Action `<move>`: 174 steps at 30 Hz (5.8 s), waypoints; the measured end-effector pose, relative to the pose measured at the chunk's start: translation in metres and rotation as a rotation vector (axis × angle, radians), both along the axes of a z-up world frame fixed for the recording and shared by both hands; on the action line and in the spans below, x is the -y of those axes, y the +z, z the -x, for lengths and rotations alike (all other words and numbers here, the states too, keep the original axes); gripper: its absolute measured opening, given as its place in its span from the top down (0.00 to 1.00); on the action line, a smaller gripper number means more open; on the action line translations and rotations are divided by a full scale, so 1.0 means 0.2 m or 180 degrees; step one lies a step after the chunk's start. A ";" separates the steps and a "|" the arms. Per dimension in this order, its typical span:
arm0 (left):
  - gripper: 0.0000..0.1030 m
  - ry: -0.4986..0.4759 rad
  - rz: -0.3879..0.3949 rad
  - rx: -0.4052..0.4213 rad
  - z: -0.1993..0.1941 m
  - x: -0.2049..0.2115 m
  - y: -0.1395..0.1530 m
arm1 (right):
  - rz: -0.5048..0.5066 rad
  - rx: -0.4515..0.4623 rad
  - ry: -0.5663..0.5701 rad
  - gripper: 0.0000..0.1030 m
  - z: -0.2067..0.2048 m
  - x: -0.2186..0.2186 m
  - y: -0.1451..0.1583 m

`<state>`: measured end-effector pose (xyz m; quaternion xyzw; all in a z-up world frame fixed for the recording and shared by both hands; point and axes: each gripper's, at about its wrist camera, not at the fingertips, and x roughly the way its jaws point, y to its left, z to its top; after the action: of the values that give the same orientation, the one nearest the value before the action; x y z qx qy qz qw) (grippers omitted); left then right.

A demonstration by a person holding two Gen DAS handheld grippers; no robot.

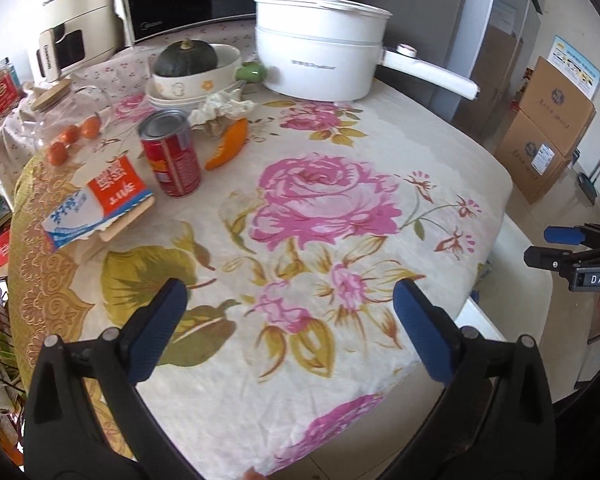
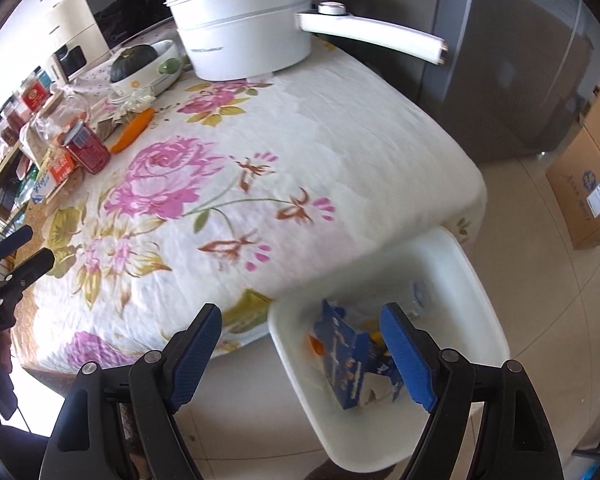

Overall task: Collect trash
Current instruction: 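Move both tools back over the table toward the carton and red can, then grasp the orange-and-white carton with the left tool while the right tool grasps the red can, then carry the carton and can to the white bin and release both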

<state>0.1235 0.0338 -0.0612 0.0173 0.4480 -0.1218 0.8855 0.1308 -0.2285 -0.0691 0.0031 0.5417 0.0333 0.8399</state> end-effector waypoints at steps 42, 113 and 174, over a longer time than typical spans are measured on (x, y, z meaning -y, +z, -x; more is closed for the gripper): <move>0.36 -0.0091 -0.0031 -0.0494 -0.68 -0.81 -0.34 | 0.0110 -0.0287 0.0530 0.18 -0.32 -0.53 -0.23; 0.63 0.1095 0.0353 0.0050 -0.02 -0.71 0.05 | 0.0032 0.0981 0.0737 0.48 -0.43 -1.00 0.13; 0.32 -0.0931 0.0216 -0.0161 0.21 1.20 -0.09 | 0.0318 0.0605 -0.0732 0.48 0.49 0.73 0.12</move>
<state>0.0823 -0.2063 -0.0785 0.0494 0.4585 -0.2650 0.8468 0.0328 -0.3747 -0.0457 0.0201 0.4569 -0.0899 0.8848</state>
